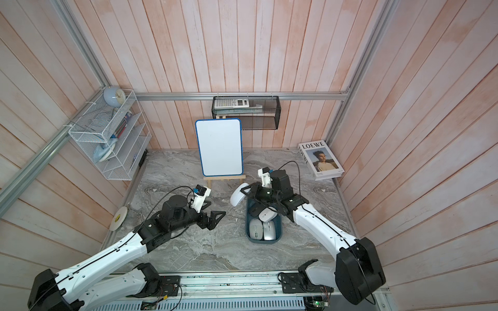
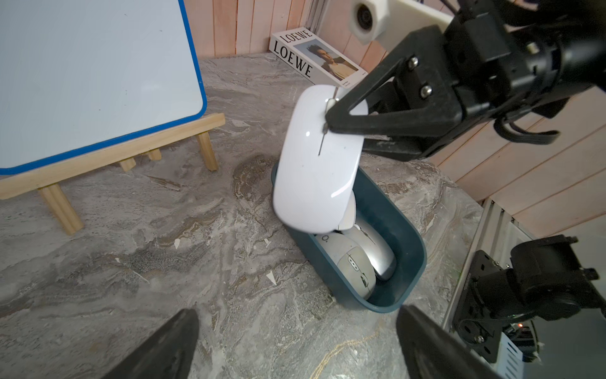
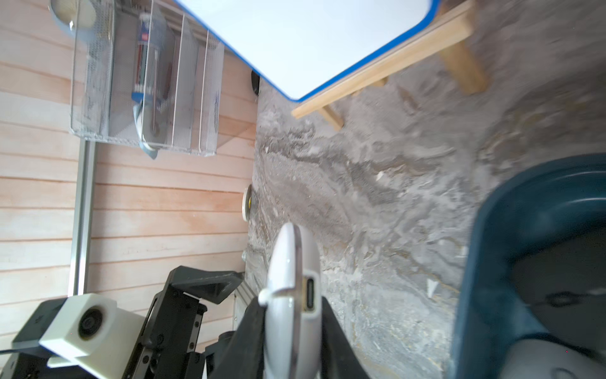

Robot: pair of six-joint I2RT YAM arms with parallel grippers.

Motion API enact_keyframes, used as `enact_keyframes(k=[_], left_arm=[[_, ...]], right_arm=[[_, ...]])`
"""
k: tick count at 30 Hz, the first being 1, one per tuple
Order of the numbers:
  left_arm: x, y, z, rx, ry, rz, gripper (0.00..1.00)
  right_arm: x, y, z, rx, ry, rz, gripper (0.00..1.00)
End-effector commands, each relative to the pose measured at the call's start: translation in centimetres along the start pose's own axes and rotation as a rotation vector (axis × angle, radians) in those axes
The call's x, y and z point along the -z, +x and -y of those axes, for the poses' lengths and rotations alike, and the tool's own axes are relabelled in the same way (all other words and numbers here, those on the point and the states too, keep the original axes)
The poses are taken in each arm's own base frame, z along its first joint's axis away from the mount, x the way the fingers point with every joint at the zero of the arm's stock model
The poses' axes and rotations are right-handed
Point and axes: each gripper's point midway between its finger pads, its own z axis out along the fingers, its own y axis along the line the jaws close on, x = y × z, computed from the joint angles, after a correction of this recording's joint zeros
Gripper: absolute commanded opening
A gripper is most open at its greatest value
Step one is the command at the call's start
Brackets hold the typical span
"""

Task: Put the mouse in the storage box
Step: Pick up the mouse from the center of the board, then place the mouse in the storage box.

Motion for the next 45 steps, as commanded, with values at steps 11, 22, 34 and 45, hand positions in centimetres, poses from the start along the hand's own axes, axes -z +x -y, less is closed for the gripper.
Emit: enact_keyframes(k=[11,22,34,45], left_arm=[[-0.2,1.5,-2.0,0.024,-0.103,-0.024,1.0],[-0.2,2.2,-2.8,0.031,-0.14,-0.029,1.0],[-0.2,2.4,-3.9,0.026,-0.202,-0.03,1.0],[9.6,-0.6,-15.1,0.049,-0.948,0.193,1.0]], right_arm=[[3.7,2.0,9.6,-0.076,0.22,-0.051,0.11],[0.9,3.3,12.4,-0.123,0.239,-0.186,0.13],[0.0,3.8,14.2,-0.138,0.298,-0.221,0.52],[9.8,-4.3,11.9,0.183,0.642,0.215,0.72]])
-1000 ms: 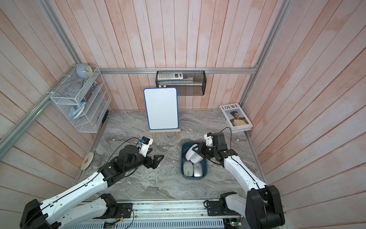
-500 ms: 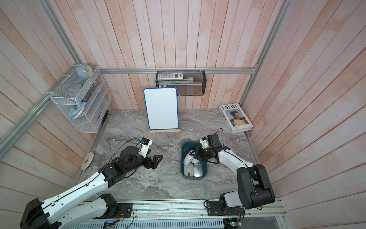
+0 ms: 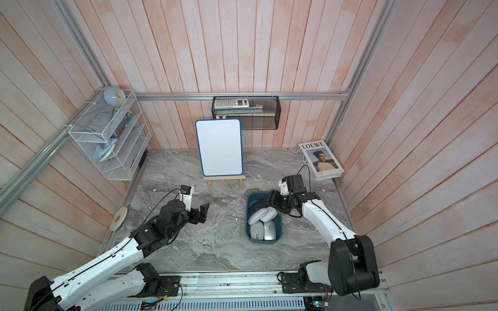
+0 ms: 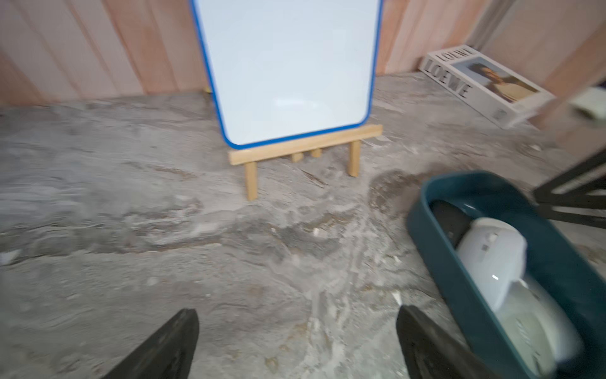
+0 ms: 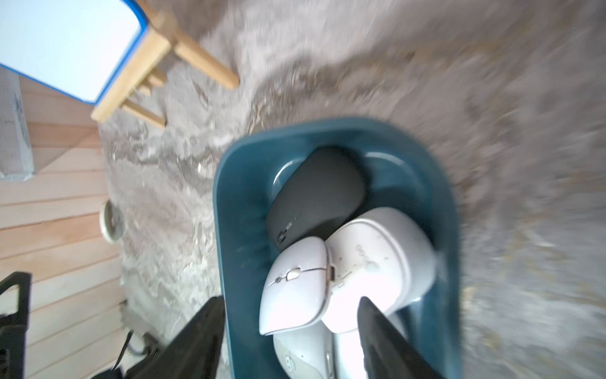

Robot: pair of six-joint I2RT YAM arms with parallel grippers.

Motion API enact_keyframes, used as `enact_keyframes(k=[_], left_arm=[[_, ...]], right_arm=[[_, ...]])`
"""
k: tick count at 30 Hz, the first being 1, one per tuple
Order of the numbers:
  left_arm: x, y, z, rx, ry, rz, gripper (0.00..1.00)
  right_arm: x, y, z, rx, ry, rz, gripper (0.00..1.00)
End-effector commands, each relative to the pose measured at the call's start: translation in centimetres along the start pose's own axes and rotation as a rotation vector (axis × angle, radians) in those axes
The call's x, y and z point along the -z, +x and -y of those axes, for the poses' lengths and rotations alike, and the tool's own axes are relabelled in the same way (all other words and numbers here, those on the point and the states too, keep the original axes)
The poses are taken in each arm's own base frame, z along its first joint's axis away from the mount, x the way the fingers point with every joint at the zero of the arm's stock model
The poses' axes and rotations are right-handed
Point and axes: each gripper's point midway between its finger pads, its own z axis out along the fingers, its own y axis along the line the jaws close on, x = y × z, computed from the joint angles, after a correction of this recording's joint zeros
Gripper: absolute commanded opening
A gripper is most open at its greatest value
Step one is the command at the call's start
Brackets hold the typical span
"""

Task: Put the mouse in the storage box
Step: Place the mouse in the storage box, then reset both arms

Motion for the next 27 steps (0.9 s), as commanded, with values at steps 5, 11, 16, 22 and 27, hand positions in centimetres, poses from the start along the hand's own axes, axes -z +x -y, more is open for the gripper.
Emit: enact_keyframes(k=[5,11,16,22,27], left_arm=[[2.9,-1.7,-13.0,0.014,-0.657,0.163,1.0],[0.5,1.1,-15.7,-0.05,-0.75,0.141,1.0],[-3.1,3.6,-18.7,0.013,-0.689,0.129,1.0],[-7.6,1.7,-18.6,-0.117,-0.621,0.175,1.0],[-9.9,2.2,-17.9,-0.246,-0.595,0.088,1.0]], right_arm=[[9.3,-6.3,6.5,0.08,0.364,0.723,0.75],[9.8,-6.2,11.8,0.207,0.631,0.92,0.76],[6.0,-6.3,13.5,0.296,0.701,0.792,0.8],[3.3,-10.2,12.4,0.425,0.677,0.862,0.82],[1.2,-10.0,14.1,0.417,0.462,0.887,0.77]])
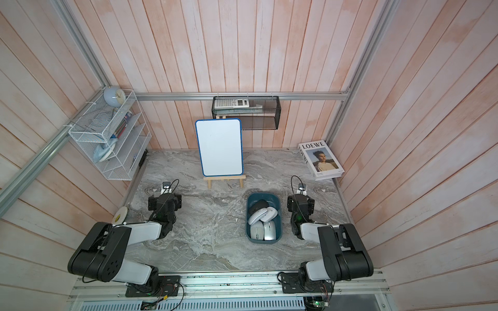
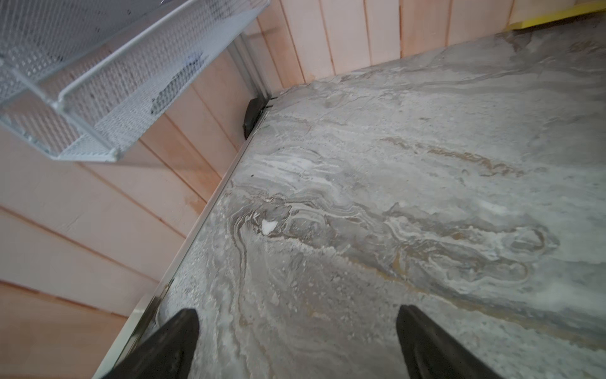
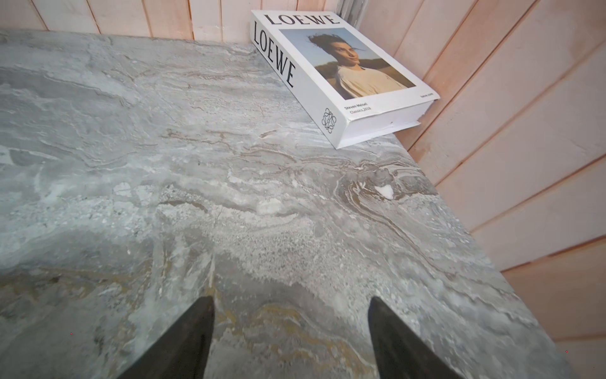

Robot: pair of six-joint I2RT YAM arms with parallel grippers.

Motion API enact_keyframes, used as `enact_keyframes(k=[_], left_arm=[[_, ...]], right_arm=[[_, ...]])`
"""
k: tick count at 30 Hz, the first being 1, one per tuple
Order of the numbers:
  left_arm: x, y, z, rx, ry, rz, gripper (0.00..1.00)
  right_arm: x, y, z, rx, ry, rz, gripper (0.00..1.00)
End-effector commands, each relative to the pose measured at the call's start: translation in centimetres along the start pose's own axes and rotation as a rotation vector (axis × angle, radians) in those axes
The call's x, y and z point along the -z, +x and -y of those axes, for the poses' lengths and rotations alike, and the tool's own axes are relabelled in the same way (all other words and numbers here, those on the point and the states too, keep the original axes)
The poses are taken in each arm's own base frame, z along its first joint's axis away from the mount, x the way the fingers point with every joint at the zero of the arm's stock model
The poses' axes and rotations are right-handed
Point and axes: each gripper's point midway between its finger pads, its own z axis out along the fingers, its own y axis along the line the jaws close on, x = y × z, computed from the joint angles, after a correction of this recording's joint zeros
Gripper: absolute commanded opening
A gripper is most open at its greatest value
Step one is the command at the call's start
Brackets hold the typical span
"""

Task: Put the mouse in the storage box
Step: Reset both arms

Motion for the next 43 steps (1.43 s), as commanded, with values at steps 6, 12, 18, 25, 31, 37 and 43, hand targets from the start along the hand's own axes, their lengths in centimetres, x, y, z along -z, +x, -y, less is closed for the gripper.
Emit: enact_keyframes(k=[6,12,18,25,31,37,43], left_arm=[[2.2,-3.5,-0.3,0.031,0.003,0.203,1.0],[2.3,-3.9,0.6,0.201,0.185,0.235,1.0],[-0.7,-2.5,-0.2,0.301,0.208,0.224,1.0],[-2.2,-2.0,-0.5,0.341,0.244,0.135,1.0],[-2.1,-2.0,-0.8,0.347,0.229,0.135,1.0],[-2.1,-2.0,-0.8,0.348,0.23,0.134,1.0],[-2.1,-2.0,-0.8,0.349,0.229,0.134,1.0]], right_arm=[[-1.7,-2.8,-0.5,-0.129,-0.206,0.094,0.98],[-1.0,-2.8,0.0,-0.144,-0.184,0.153,0.98],[-1.9,-2.8,-1.6,-0.097,-0.256,0.083,0.98],[-1.9,-2.9,-2.0,-0.086,-0.278,0.084,0.98],[-1.9,-2.9,-2.0,-0.088,-0.276,0.083,0.98],[-1.9,-2.9,-1.9,-0.089,-0.277,0.081,0.98],[-1.9,-2.9,-2.0,-0.089,-0.287,0.084,0.98]])
